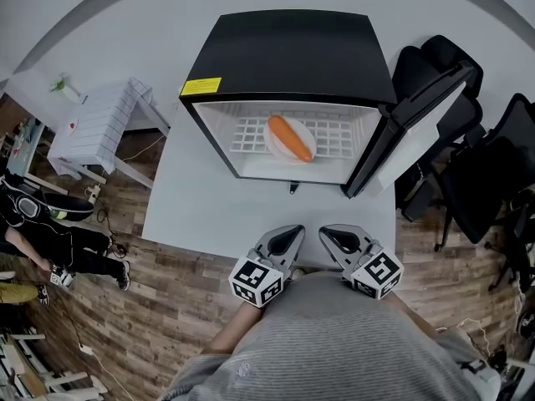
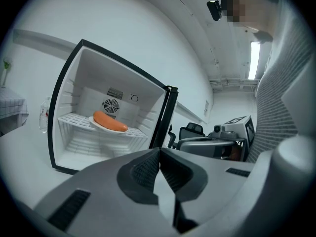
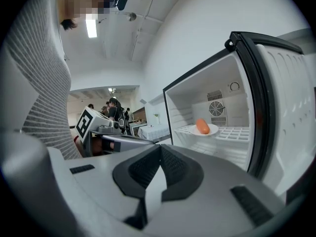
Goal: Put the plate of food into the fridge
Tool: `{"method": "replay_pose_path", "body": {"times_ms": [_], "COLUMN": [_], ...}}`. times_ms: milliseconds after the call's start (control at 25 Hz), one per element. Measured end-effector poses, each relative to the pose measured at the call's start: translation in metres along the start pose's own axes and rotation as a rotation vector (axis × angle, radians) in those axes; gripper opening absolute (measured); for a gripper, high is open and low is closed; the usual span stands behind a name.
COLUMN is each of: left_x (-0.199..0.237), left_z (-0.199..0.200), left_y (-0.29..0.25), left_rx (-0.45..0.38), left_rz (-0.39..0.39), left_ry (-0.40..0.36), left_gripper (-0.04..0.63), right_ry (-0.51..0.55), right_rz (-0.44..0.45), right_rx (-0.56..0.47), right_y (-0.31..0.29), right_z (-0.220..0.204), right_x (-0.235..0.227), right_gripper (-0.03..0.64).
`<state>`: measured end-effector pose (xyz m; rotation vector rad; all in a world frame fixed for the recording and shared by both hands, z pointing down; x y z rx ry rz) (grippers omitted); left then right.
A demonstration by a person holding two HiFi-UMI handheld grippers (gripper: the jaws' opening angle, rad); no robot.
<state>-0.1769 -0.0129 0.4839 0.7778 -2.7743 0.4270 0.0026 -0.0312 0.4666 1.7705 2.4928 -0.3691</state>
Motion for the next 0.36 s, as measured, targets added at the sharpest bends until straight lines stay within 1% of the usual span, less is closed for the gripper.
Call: {"method": "replay_pose_path", "body": {"times_ms": [360], "left_x": [0.0016], "left_z": [-0.0013], "left_y": [-0.0041], "left_rx": [0.016], "left_rz": [-0.013], "left_ry": [0.002], "left_gripper": [0.011], "right_ry": [-0.005], "right_rz": [0.003], "right_rx": [0.006], "right_y": [-0.0027], "right_z": [0.0002], "right_x": [-0.0013], "right_gripper": [0.013]}}
Point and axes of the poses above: the fingertips, and each gripper's own axes: y backward along the fingers, x to its left, z out of its top, the point moved 9 cm from there along y, backward along the fingers, and after that the axes turned 10 degrees about z, right-handed, at the moved point
